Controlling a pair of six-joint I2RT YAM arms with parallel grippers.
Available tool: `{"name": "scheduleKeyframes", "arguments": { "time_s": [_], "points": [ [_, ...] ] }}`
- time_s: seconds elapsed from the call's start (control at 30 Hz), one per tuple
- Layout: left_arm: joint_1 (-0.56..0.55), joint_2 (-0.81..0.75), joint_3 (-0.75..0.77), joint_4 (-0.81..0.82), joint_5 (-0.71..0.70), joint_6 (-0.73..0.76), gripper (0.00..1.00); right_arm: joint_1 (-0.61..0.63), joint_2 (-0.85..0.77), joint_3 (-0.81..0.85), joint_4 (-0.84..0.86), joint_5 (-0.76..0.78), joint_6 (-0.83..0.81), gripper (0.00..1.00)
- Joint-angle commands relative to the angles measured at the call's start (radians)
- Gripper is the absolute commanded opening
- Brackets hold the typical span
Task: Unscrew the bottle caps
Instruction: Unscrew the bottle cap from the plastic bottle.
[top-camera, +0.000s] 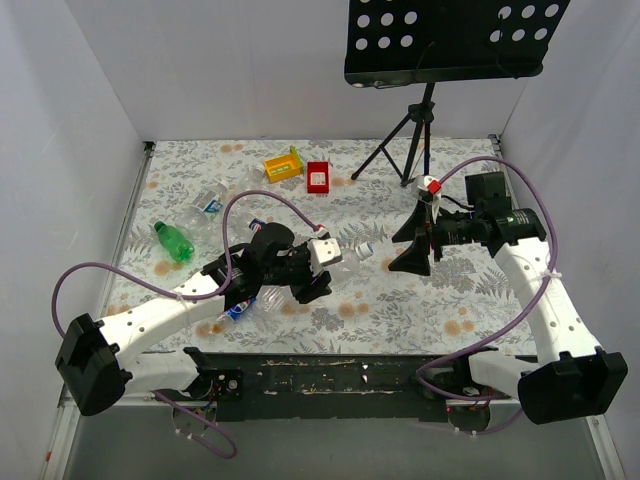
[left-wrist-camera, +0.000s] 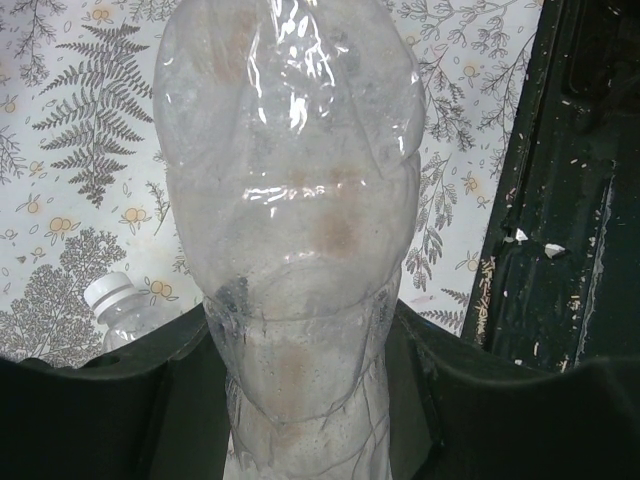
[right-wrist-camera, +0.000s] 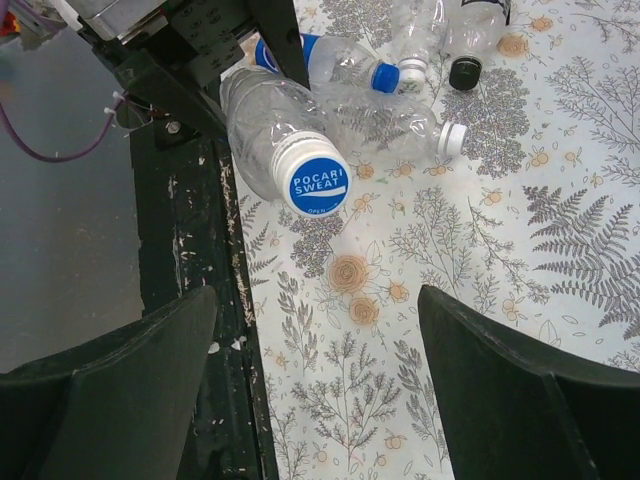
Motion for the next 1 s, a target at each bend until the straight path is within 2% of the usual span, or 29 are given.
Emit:
{"name": "scheduleKeyframes", "arguments": {
  "time_s": [0.0,0.97],
  "points": [
    [-0.009,-0.032,0.008,0.012,-0.033,0.007,0.03,-0.019,0.015,0.006,0.019,-0.046,0.020,0.90],
    [-0.025,-0.009,0.006,0.019,-0.068,0.023,0.03,-0.043,0.056,-0.004,0.032,-0.095,0.057,0.89]
  ]
}}
